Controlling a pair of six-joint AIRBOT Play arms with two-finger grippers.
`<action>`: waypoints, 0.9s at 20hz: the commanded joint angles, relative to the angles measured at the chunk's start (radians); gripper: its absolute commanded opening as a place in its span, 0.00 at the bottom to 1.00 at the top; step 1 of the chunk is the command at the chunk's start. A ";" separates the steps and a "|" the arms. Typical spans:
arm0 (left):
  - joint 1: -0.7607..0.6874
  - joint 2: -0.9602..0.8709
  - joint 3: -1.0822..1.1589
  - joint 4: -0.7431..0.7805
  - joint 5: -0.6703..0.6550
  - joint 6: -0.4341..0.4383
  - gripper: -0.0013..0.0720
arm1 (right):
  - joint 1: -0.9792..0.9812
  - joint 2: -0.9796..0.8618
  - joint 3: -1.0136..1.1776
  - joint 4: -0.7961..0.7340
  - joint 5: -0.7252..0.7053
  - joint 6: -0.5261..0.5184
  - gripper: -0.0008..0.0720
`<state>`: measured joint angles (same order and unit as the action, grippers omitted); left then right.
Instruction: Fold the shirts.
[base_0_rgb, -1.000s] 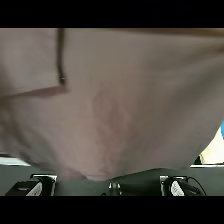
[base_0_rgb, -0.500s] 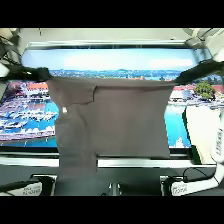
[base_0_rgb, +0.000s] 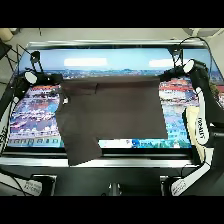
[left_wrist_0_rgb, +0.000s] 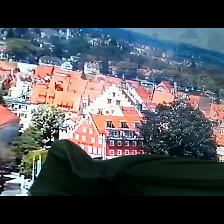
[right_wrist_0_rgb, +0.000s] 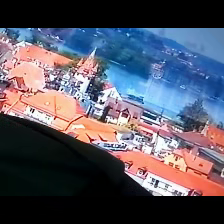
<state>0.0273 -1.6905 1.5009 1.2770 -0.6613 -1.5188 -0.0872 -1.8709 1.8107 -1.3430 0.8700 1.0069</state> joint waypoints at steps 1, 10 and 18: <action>0.003 -0.011 0.033 0.014 -0.106 0.001 0.04 | -0.002 -0.005 0.001 -0.005 0.080 -0.014 0.05; -0.016 0.014 -0.011 0.082 -0.602 0.037 0.04 | -0.014 -0.008 -0.006 -0.053 0.613 -0.058 0.05; -0.026 0.014 -0.080 0.081 -0.663 0.034 0.04 | -0.014 -0.019 -0.082 -0.056 0.689 -0.053 0.05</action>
<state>0.0059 -1.6756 1.4368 1.3579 -1.2762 -1.4849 -0.1009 -1.8862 1.7660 -1.4044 1.5120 0.9527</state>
